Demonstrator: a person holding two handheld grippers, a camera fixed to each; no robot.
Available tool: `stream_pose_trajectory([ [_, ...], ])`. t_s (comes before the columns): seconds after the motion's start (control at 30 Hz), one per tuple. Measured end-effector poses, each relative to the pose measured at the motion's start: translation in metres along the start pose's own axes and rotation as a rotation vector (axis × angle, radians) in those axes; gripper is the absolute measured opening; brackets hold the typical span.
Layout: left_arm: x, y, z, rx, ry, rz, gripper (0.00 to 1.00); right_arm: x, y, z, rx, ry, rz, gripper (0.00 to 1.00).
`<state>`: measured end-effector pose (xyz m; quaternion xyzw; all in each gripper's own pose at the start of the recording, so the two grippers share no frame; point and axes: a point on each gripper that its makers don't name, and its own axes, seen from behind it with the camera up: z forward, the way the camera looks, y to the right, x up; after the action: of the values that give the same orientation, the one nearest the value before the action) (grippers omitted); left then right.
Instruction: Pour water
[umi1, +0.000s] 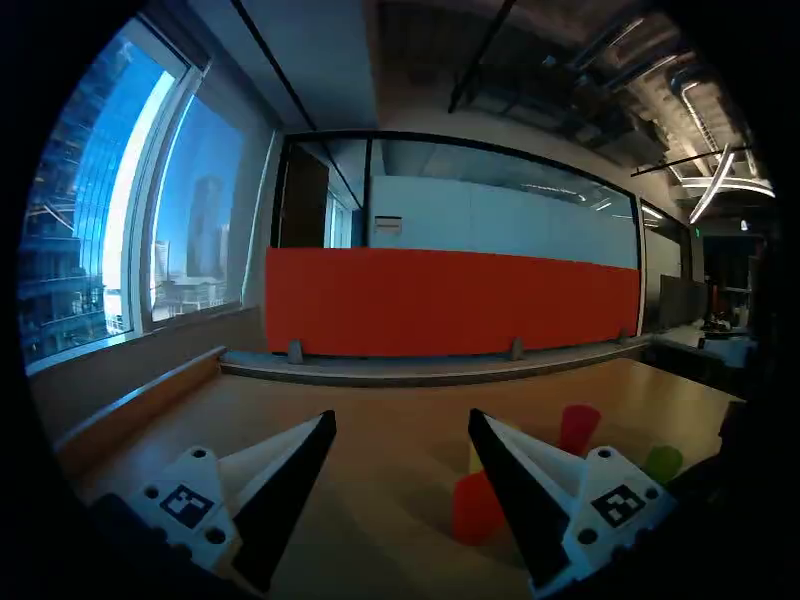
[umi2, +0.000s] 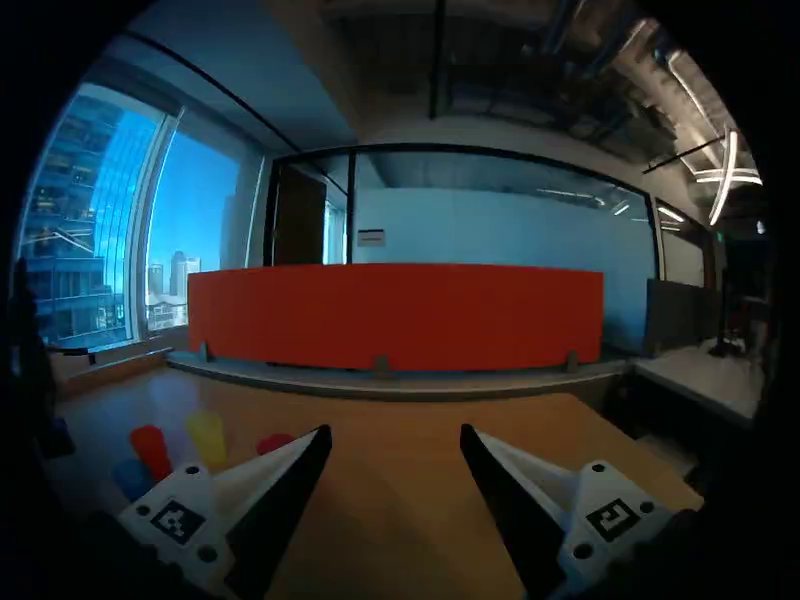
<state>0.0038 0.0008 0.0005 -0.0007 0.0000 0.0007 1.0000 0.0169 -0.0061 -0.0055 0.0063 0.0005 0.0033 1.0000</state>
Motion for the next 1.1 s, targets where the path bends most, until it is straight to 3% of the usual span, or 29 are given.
stream_pose_trajectory([
  [0.27, 0.039, 0.010, 0.003, -0.033, 0.010, 0.018, 0.99, 0.037, -0.006, -0.002, 0.037, 0.006, 0.012, 0.99],
  [0.6, 0.068, 0.031, 0.004, -0.121, -0.010, -0.015, 0.99, 0.069, -0.020, 0.001, 0.093, 0.007, 0.019, 0.99],
  [0.87, 0.080, 0.047, 0.002, -0.204, -0.017, -0.042, 0.99, 0.075, -0.042, -0.001, 0.198, -0.007, 0.051, 1.00],
  [1.1, 0.089, 0.065, -0.006, -0.299, -0.001, -0.024, 0.99, 0.075, -0.062, -0.008, 0.318, -0.026, 0.053, 0.99],
])
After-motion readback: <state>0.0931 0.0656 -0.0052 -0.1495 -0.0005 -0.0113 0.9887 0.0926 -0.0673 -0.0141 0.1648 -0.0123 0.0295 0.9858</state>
